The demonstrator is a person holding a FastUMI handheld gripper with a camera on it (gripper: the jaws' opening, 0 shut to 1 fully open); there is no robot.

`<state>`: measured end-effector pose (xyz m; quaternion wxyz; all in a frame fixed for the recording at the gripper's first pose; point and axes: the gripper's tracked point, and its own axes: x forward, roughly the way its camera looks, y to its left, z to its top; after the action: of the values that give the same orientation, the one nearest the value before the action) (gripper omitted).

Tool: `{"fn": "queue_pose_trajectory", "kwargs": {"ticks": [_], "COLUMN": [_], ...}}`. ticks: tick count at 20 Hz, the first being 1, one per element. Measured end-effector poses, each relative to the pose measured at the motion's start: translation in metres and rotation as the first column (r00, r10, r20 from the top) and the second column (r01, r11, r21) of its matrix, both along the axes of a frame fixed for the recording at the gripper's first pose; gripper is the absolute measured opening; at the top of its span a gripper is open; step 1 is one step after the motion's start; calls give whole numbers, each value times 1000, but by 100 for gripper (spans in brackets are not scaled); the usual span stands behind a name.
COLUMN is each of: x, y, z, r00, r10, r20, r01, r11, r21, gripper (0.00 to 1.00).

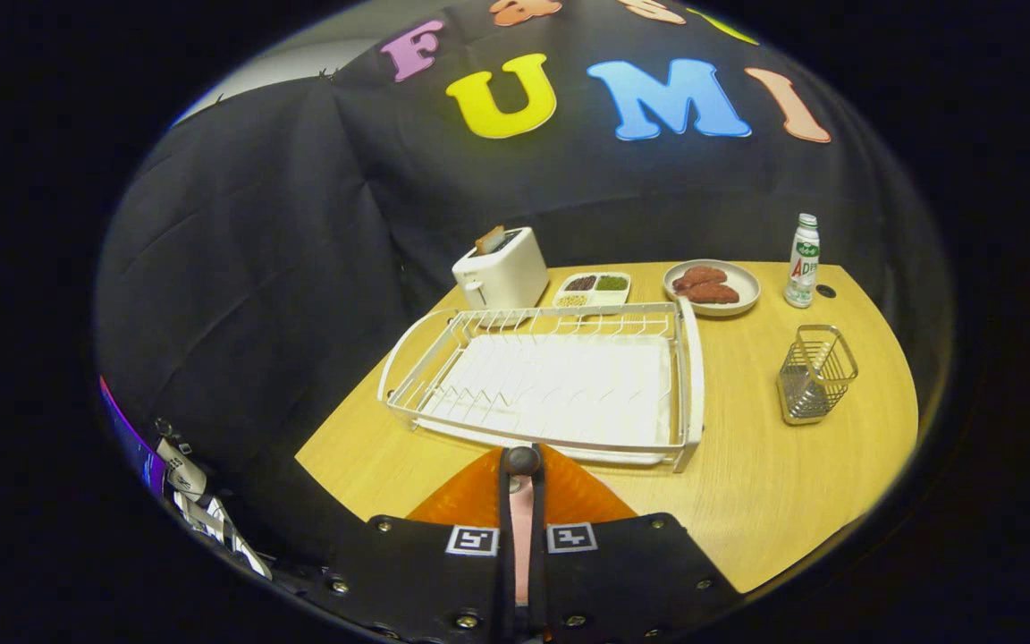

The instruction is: Take the plate from the dish rack, then take the spoon from the basket and place it into the plate.

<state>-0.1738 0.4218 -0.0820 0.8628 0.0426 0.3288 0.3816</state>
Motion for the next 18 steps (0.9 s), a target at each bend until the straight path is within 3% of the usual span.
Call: {"fn": "queue_pose_trajectory", "kwargs": {"ticks": [10, 12, 16, 18], "x": [-19, -18, -13, -7], "y": [22, 21, 15, 8], "z": [-35, -31, -19, -9], "r00": [995, 995, 995, 996], "r10": [96, 99, 94, 76], "r20": [-1, 15, 34, 53], "r01": [-96, -98, -92, -74], "r11": [993, 993, 995, 997], "r21": [-69, -66, -47, -37], "gripper": [6, 12, 16, 29]}}
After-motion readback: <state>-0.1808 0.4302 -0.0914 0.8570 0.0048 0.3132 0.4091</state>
